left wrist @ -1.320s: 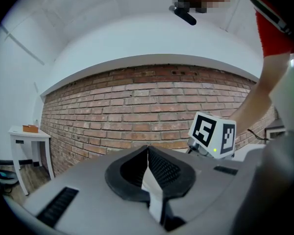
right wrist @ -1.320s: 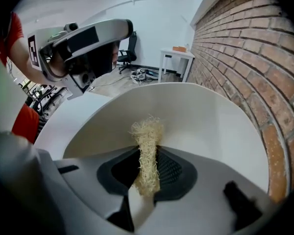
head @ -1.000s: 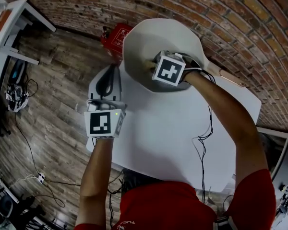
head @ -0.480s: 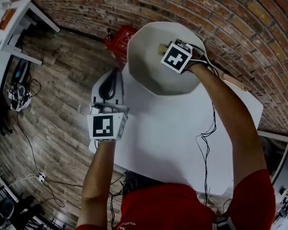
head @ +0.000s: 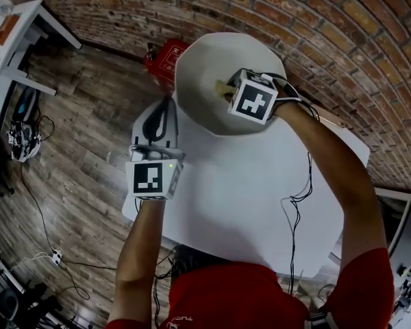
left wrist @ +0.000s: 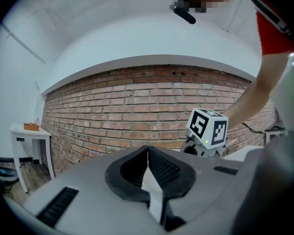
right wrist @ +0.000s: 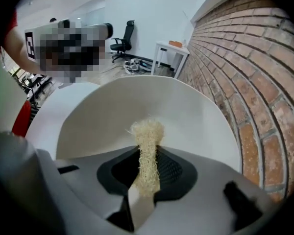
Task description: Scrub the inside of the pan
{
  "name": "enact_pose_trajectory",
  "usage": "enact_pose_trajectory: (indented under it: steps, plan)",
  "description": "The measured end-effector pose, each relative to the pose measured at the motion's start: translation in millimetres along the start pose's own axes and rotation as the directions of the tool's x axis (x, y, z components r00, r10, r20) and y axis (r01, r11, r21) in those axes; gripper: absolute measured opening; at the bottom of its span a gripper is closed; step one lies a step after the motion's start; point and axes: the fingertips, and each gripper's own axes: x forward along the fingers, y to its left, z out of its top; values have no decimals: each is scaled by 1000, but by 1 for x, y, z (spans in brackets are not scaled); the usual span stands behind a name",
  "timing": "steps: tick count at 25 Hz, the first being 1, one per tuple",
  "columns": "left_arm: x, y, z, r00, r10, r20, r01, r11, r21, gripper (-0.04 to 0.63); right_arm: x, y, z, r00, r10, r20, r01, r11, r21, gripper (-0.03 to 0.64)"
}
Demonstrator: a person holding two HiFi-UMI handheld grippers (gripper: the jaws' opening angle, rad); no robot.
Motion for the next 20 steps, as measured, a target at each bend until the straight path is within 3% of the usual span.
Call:
enact_pose_trajectory:
  steps: [8,20]
  plan:
    - [-3,-8,0,1000,-11,-10,11,1000,7,15,4,35,-11,997,76,-26,-78,996,-50,87]
    - [-6,-7,-1,1000,3,-16,-3,1000,9,15,16,9,-46,990,-13,-140,2,997,-81,87]
